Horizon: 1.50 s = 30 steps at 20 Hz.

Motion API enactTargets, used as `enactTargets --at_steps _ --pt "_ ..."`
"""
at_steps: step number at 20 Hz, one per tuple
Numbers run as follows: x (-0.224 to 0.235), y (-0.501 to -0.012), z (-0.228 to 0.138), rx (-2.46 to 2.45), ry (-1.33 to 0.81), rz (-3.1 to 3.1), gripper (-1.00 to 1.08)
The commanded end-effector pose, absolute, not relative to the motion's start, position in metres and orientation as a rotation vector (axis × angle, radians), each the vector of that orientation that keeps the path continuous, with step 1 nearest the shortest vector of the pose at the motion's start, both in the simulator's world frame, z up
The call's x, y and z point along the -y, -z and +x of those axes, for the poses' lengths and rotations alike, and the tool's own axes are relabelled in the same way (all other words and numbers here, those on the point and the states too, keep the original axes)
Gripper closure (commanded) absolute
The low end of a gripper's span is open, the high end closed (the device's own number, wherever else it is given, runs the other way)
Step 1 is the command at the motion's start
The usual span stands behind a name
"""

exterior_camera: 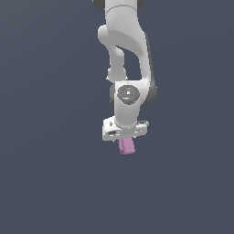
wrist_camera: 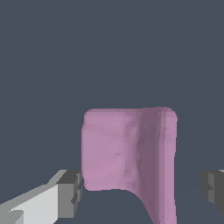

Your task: Pick up the object and move it to a goal position.

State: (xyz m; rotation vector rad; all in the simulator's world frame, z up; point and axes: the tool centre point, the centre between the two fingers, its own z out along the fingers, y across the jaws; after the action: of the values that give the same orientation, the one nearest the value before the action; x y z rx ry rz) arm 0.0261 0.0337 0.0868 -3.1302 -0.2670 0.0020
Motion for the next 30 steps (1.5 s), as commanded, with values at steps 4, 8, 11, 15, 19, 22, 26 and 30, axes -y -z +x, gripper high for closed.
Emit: enactTargets --at_steps 4,8,11,15,19,22,26,30 --pt "-0.034 -0.073 0.026 0.268 -0.001 -3.130 -0.92" --pt "-0.034 -0.051 0.025 0.269 -0.001 -3.130 -0.92" --pt "-0.034 -0.040 0.026 0.270 0.000 -3.130 -0.92" --pt "-0.034 -0.036 0.027 0.270 0.000 -3.130 -0.92" --pt "-0.034 -0.036 0.027 0.270 0.000 -3.130 1.08" --pt "-0.034 -0.036 0.027 0.270 0.000 -3.130 1.08" --pt "-0.033 -0.043 0.031 0.266 0.019 -3.132 1.08" --pt "-0.035 -0.048 0.031 0.266 0.019 -3.132 1.08"
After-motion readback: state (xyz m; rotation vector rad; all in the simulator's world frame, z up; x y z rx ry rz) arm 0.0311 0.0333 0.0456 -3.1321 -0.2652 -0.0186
